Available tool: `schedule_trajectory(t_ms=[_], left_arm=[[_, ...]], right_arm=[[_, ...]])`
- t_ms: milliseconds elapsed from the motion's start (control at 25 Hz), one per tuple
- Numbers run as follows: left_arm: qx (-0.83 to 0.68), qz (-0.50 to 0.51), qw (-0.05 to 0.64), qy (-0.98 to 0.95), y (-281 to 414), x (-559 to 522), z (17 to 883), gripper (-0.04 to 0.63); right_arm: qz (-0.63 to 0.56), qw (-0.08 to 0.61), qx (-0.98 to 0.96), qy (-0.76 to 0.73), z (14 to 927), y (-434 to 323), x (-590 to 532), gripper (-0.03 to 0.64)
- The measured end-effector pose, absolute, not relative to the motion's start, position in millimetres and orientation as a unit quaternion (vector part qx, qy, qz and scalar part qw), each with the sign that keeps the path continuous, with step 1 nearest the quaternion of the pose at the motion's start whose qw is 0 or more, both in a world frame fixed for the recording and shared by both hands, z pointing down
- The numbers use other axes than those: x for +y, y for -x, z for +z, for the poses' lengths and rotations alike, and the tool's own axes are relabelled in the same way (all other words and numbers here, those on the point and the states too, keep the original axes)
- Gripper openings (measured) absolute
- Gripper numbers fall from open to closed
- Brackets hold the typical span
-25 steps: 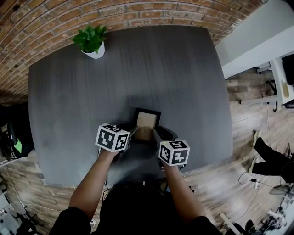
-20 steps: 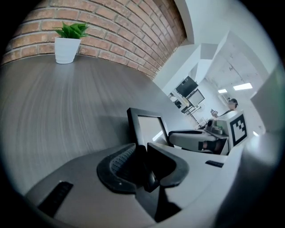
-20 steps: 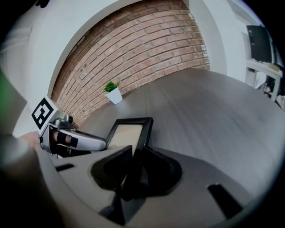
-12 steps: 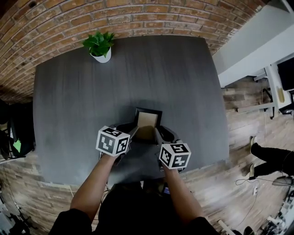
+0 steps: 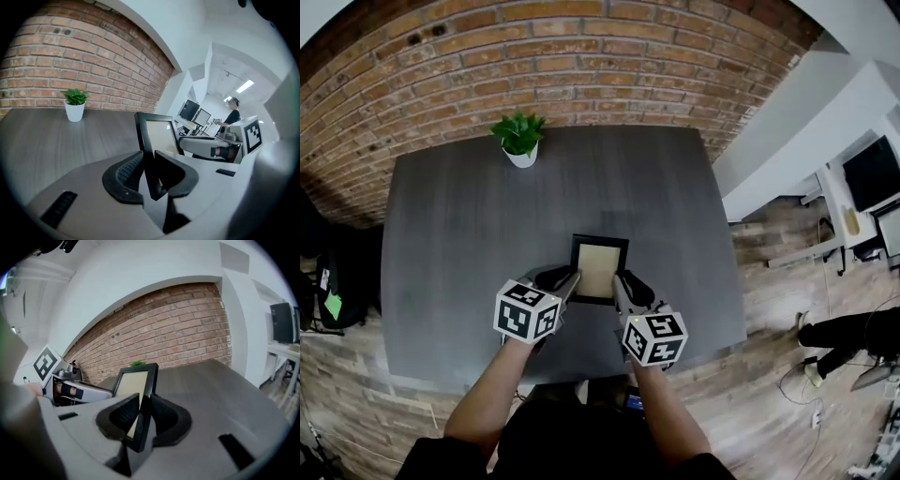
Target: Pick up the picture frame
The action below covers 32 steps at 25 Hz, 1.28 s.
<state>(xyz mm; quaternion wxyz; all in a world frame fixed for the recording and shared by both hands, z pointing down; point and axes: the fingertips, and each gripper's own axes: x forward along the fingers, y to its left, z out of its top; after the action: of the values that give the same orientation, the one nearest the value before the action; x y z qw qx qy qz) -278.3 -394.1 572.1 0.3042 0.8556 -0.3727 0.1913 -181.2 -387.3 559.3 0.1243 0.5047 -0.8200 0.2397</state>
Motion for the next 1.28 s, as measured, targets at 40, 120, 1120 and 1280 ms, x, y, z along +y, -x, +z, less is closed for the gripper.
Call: schedule_trajectory(t_ms=[40, 120, 1120, 1280], left_arm=[[-0.377, 0.185, 0.293, -0.859, 278.0, -392.4, 561.1, 0.067], [-0.386, 0.170, 0.273, -0.864, 276.5, -388.9, 538.8, 0.067], [-0.519, 0.053, 0.098, -0.847, 215.2, -191.4, 366.1, 0.066], [-0.533, 0.049, 0.089, -0.840, 212.2, -154.4, 360.5, 0.066]], right_arm=[[0.228, 0.121, -0.824, -0.504, 548.1, 181.0, -385.5, 0.081], [0.207, 0.112, -0.832, -0.502, 525.7, 179.4, -381.3, 0.081], [0.023, 0.003, -0.907, -0.421, 356.0, 115.8, -197.0, 0.081], [0.022, -0.009, -0.912, -0.409, 351.7, 112.7, -163.3, 0.081]])
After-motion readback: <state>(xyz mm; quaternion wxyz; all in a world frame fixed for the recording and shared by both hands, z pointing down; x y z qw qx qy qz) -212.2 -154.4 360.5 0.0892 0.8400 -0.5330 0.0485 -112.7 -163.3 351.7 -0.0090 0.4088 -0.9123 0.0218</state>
